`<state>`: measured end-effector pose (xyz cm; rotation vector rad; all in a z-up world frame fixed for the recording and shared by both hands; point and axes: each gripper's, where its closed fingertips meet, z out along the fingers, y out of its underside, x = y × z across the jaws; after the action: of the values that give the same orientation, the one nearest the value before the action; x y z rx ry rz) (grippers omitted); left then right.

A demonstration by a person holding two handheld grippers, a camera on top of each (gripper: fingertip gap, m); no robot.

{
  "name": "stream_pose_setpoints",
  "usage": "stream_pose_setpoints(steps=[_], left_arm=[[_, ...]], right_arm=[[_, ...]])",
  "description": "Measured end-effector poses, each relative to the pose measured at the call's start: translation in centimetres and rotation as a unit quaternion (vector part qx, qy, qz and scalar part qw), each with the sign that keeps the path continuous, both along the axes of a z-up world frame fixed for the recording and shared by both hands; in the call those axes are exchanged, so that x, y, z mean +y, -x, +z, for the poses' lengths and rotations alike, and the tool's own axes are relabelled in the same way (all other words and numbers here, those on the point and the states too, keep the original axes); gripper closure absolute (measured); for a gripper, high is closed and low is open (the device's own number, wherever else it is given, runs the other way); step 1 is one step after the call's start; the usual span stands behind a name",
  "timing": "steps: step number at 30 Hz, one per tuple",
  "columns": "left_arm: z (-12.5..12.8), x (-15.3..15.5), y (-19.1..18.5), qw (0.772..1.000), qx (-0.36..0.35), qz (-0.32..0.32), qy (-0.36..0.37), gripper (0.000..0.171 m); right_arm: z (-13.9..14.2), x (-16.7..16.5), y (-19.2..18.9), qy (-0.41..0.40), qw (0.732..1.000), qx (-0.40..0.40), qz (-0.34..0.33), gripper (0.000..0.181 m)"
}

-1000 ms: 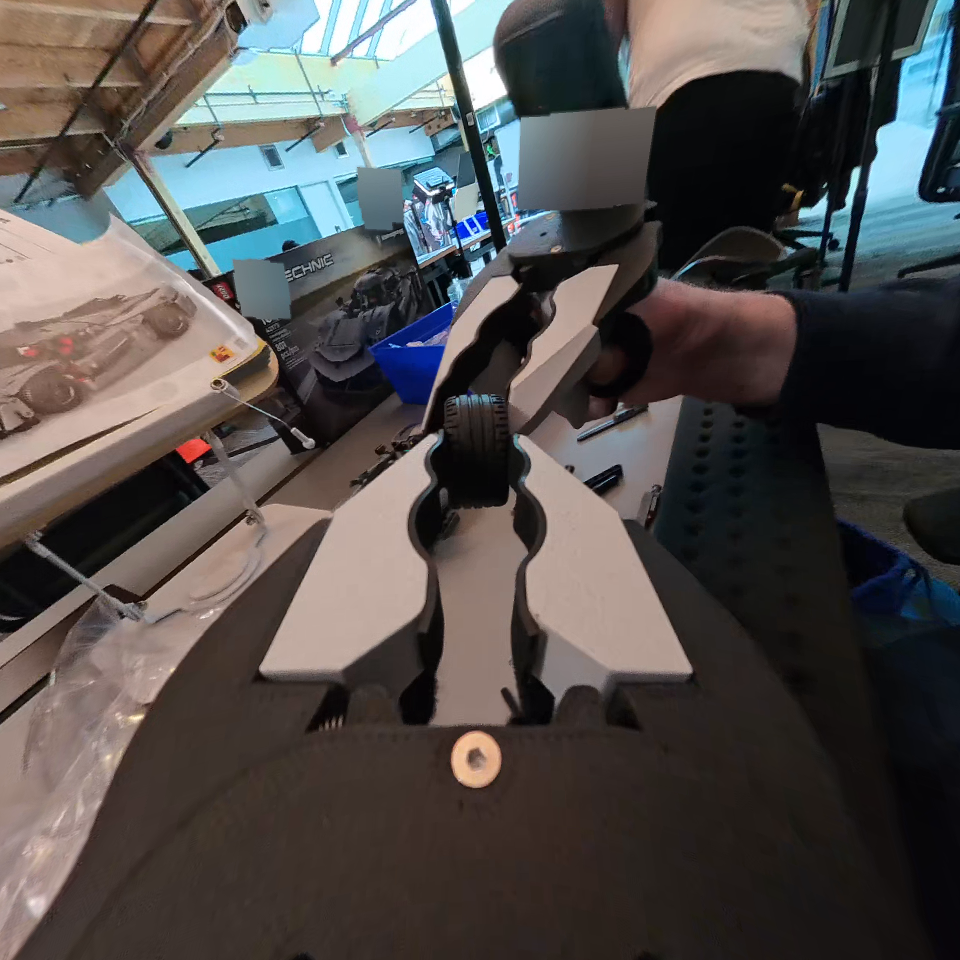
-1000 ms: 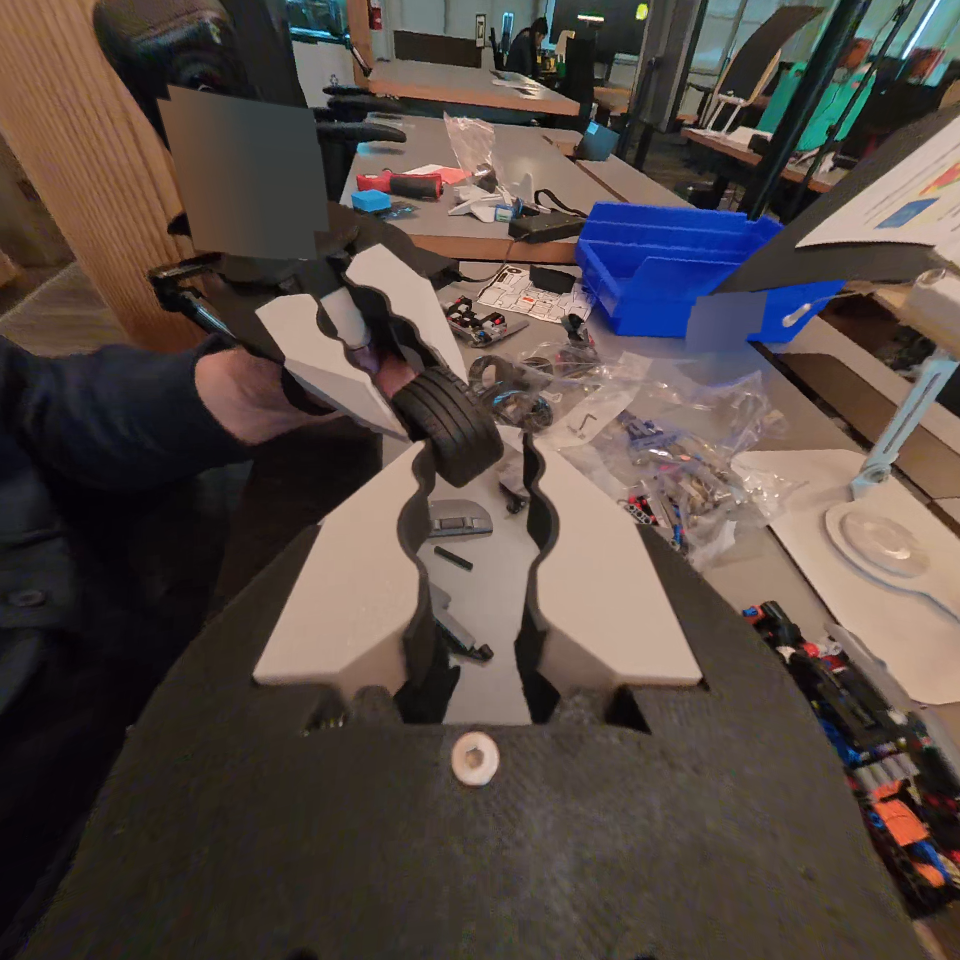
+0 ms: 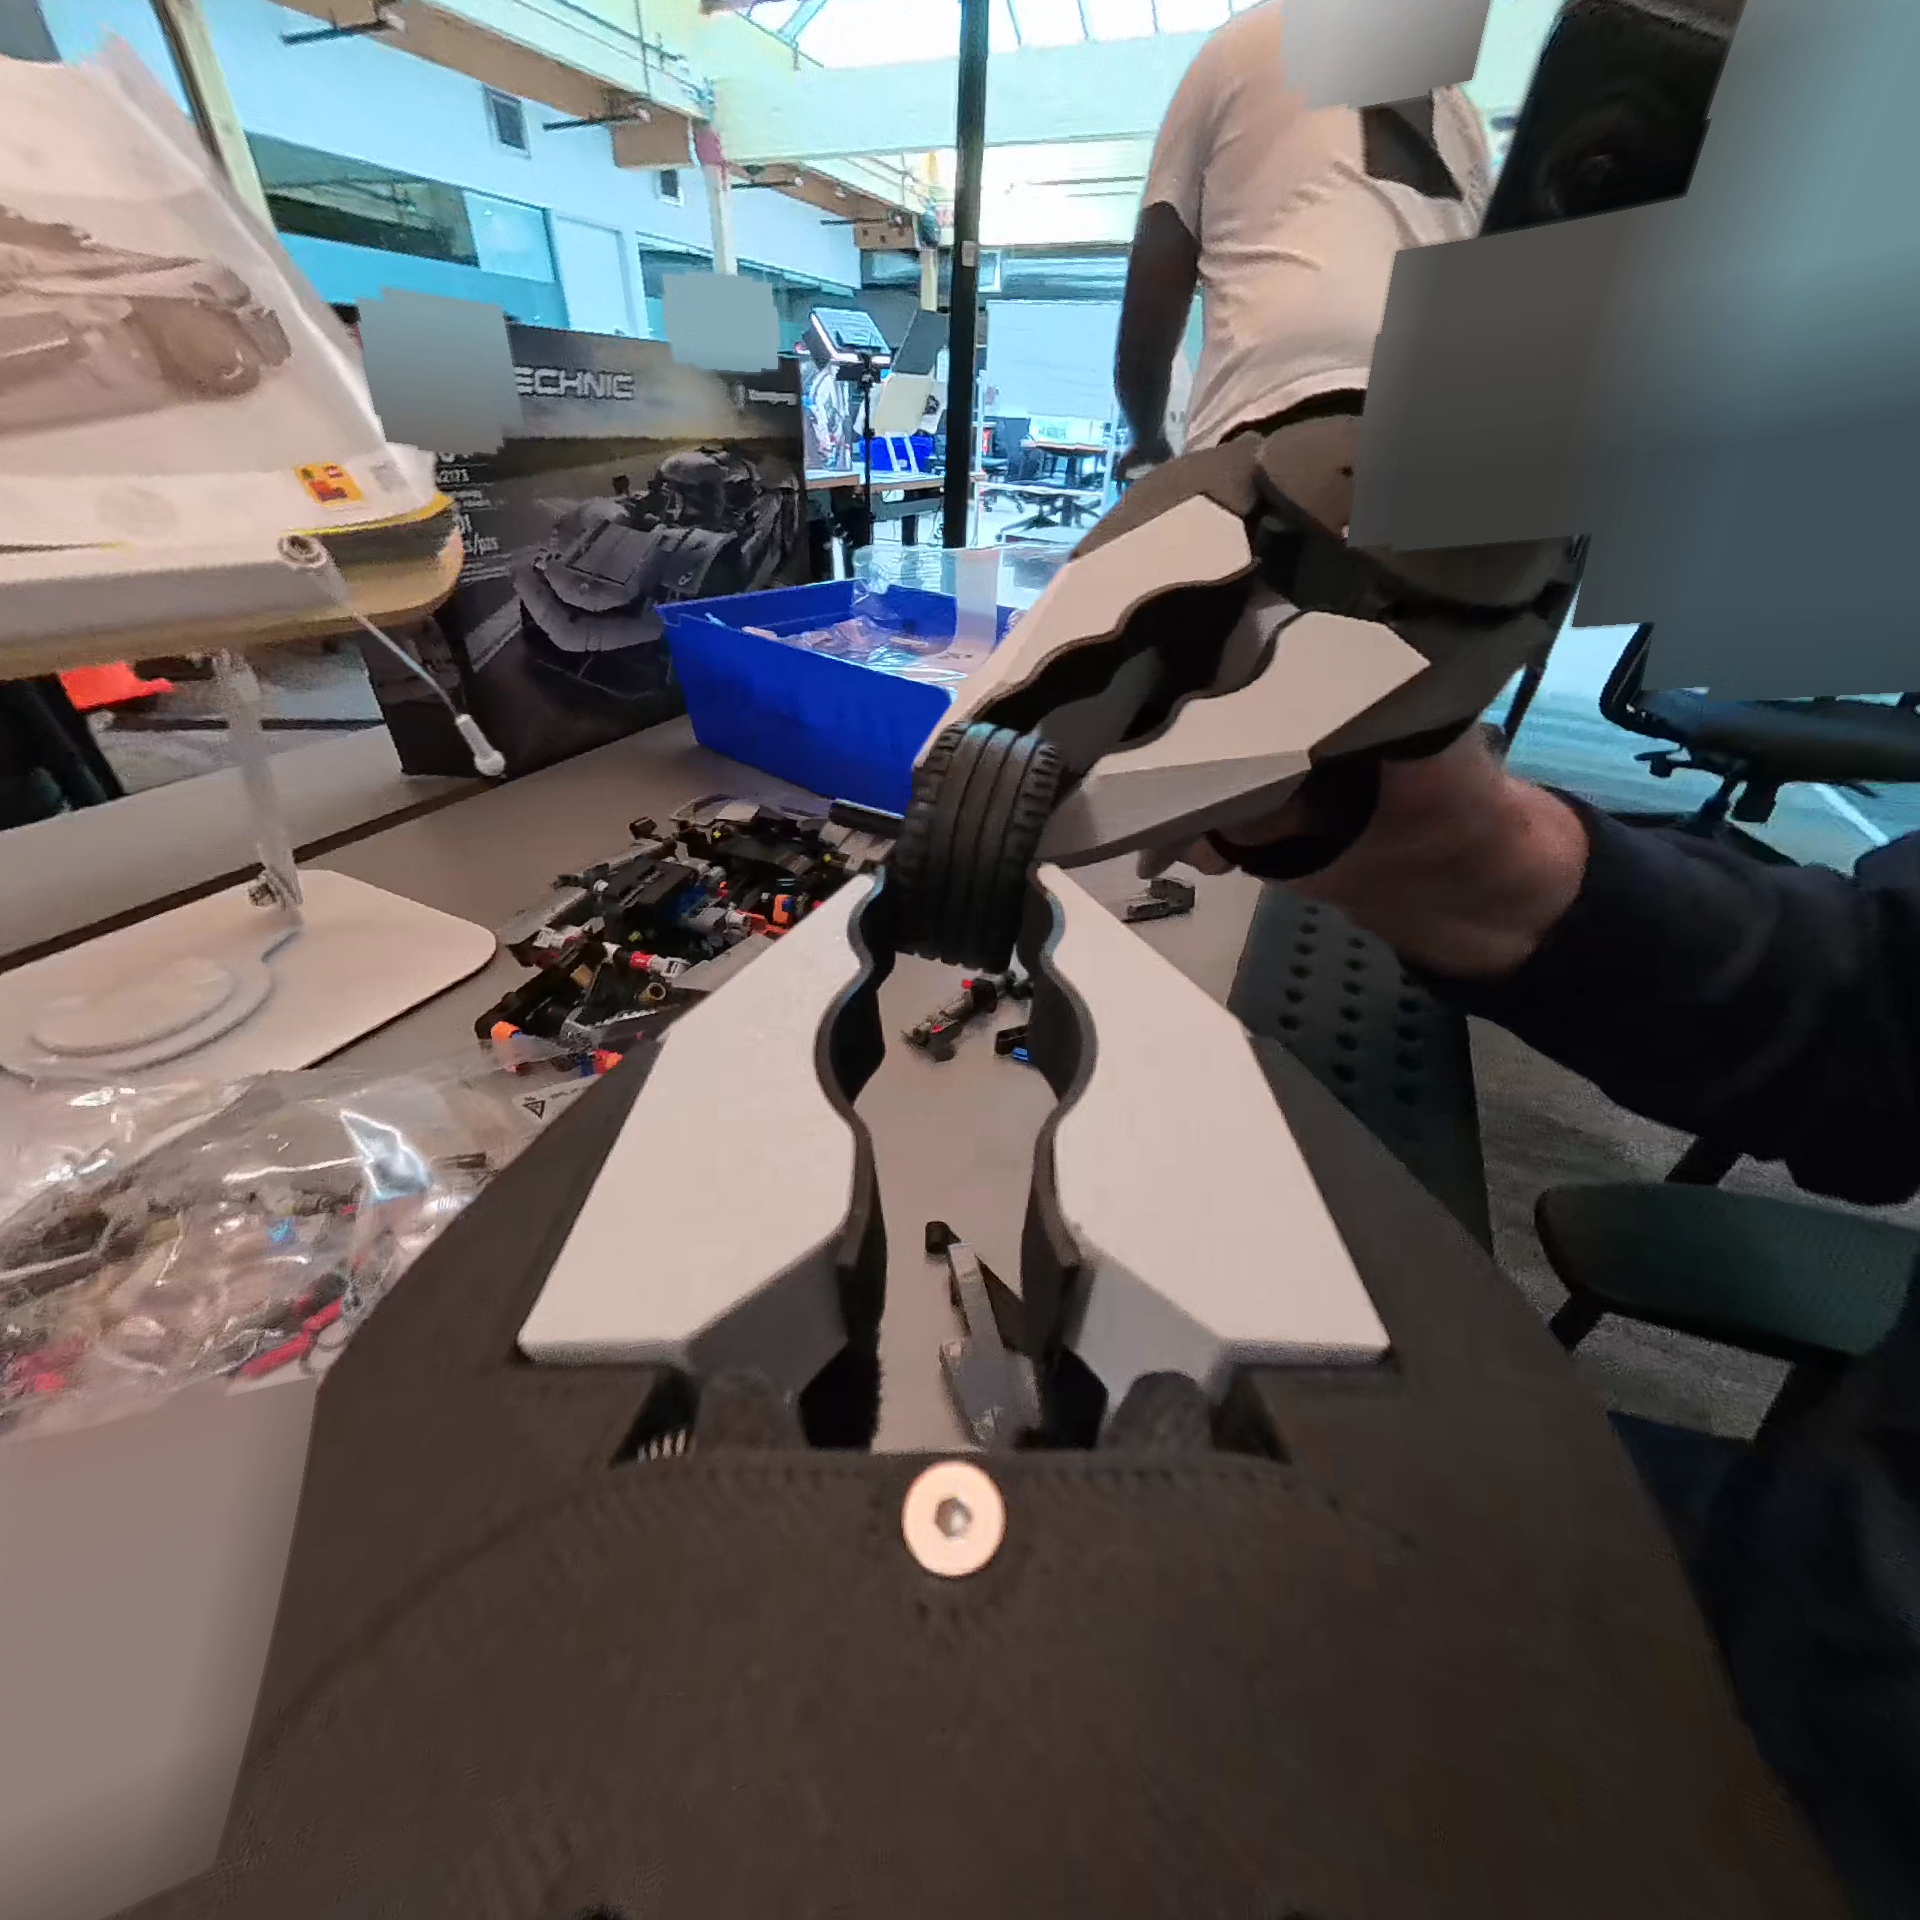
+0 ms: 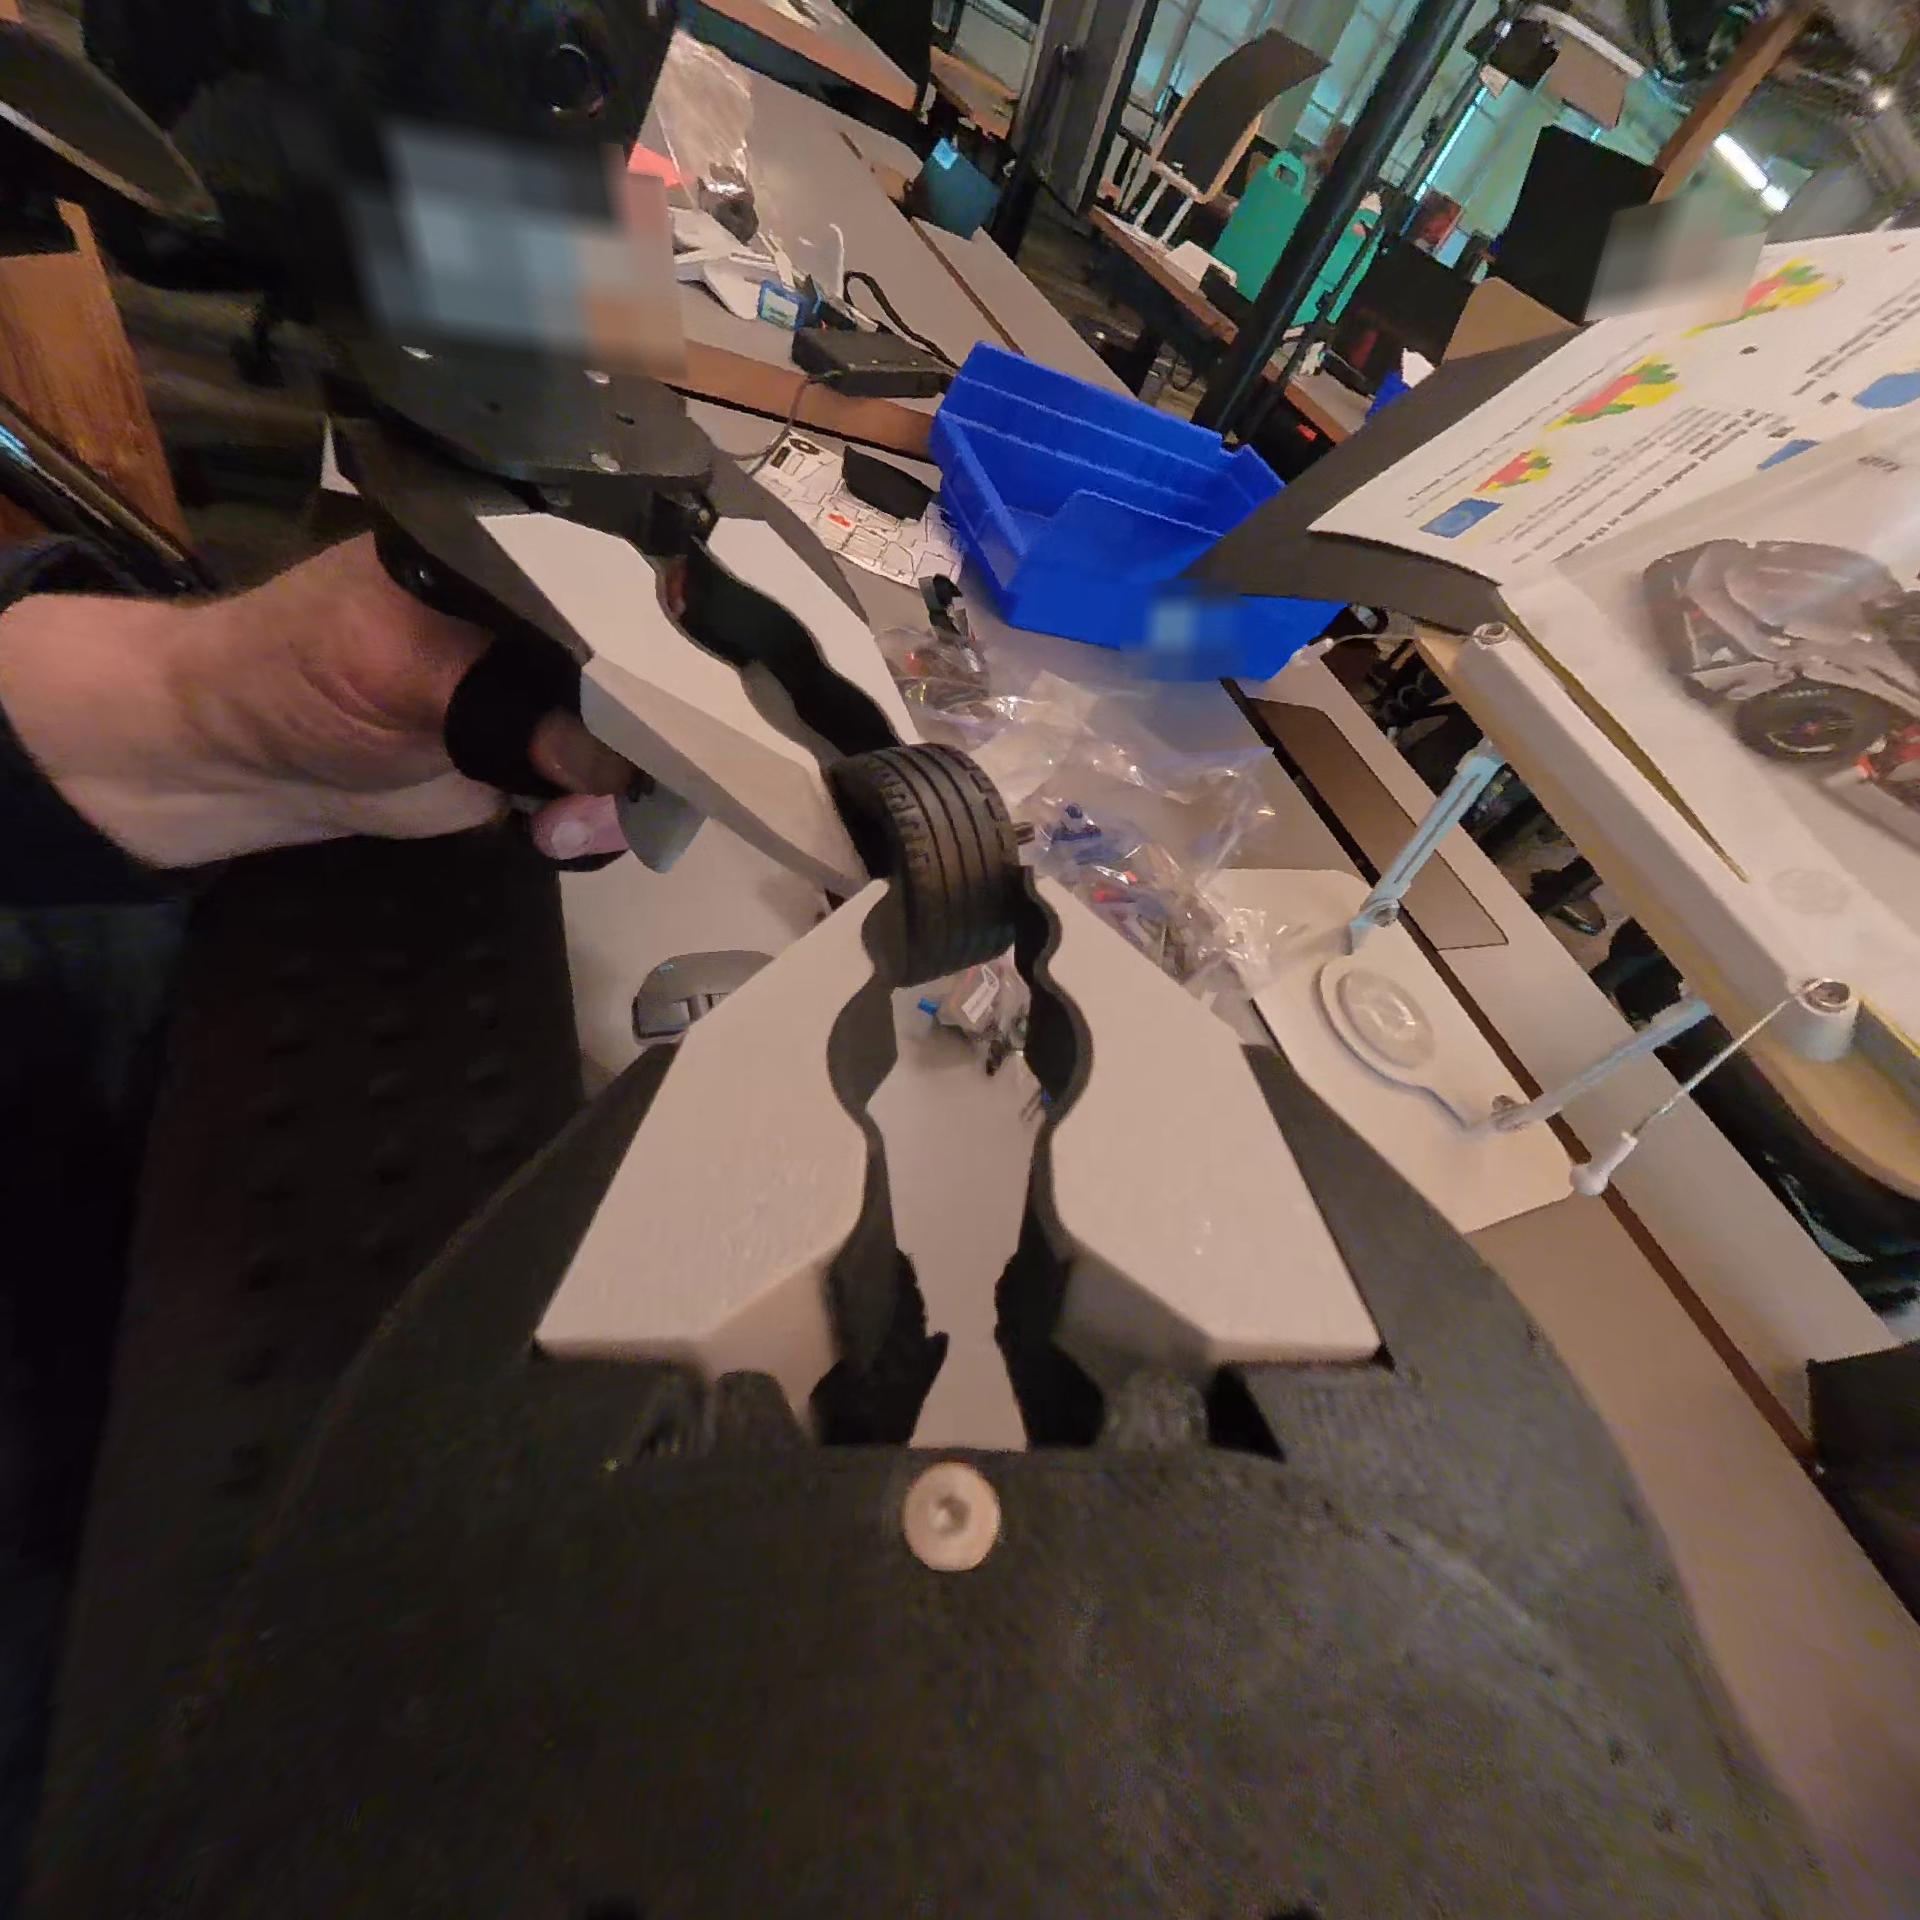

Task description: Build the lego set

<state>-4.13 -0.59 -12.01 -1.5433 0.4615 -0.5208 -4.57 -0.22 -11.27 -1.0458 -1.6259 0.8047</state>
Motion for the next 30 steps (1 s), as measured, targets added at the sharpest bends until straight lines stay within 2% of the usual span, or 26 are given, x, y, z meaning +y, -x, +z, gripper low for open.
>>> stream_pose_setpoints(steps=[3, 10, 16, 19, 24, 26, 30], left_arm=[[-0.3, 0.8, 0.9, 0.999, -0.018, 0.024, 0.014, 0.152], [-0.8, 1.6, 2.4, 0.995, -0.054, 0.071, 0.040, 0.156], [-1.2, 2.6, 3.4, 0.988, -0.065, 0.128, 0.053, 0.158], [-1.1, 3.1, 3.8, 0.984, -0.077, 0.152, 0.058, 0.159], [-1.7, 3.7, 5.1, 0.975, -0.066, 0.198, 0.070, 0.163], [-1.5, 3.8, 5.7, 0.973, -0.087, 0.201, 0.066, 0.165], [-1.3, 3.8, 5.7, 0.974, -0.079, 0.204, 0.055, 0.165]], right_arm=[[-0.3, 0.6, 0.5, -0.030, 0.998, -0.001, -0.047, 0.165], [-0.8, 1.3, 1.6, -0.077, 0.991, 0.004, -0.107, 0.167], [-1.0, 2.2, 2.4, -0.137, 0.973, 0.007, -0.187, 0.167], [-0.8, 2.6, 2.7, -0.159, 0.963, 0.013, -0.219, 0.175], [-1.3, 1.8, 3.4, -0.161, 0.964, 0.008, -0.212, 0.176], [-1.5, 1.2, 3.6, -0.159, 0.964, 0.011, -0.211, 0.176], [-1.4, 1.1, 3.6, -0.123, 0.973, 0.015, -0.193, 0.177]])
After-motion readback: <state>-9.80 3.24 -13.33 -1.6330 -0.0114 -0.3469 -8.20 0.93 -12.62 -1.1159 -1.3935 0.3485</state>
